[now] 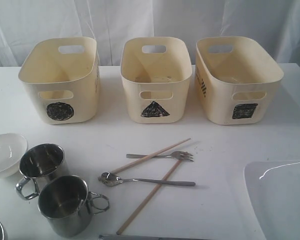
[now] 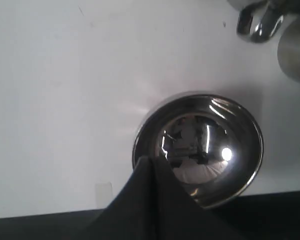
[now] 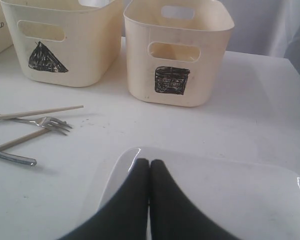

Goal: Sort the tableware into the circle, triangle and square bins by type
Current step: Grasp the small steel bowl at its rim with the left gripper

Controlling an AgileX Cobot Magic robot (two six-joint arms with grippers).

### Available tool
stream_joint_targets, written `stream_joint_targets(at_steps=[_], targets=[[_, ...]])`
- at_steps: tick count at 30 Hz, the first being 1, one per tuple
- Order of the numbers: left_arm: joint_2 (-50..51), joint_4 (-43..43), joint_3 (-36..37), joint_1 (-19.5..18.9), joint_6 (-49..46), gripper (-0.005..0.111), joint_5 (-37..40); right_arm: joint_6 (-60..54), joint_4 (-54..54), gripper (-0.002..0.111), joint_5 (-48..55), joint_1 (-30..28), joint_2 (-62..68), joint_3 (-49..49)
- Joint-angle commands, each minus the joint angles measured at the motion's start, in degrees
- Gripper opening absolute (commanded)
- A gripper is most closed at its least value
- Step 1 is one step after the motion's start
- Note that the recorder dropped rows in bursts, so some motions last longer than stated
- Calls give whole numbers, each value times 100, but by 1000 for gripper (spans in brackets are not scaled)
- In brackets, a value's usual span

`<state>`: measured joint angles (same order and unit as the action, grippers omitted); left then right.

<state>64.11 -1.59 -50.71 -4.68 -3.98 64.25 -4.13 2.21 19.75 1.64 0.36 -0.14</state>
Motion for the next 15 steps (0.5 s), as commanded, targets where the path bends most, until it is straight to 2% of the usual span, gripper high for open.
stream_joint_targets(at_steps=[1, 3, 4, 5, 6, 10, 15], targets=[[-17, -401, 511, 26, -370, 0, 10, 0, -25, 0, -17, -33, -36, 14], [-17, -545, 666, 26, -680, 4, 59, 0, -25, 0, -17, -33, -36, 14], [-17, -553, 765, 26, -800, 11, -16, 0, -25, 0, -17, -33, -36, 14], [-17, -553, 885, 26, -890, 18, -182, 0, -25, 0, -17, -33, -36, 14], [-17, -553, 1019, 26, -924, 33, -467, 0, -25, 0, -17, -33, -36, 14], [-17, -454, 1095, 26, -835, 69, -701, 0, -25, 0, -17, -33, -36, 14], [-17, -123, 1571, 26, -836, 67, -1703, 0, -25, 0, -17, -33, -36, 14]])
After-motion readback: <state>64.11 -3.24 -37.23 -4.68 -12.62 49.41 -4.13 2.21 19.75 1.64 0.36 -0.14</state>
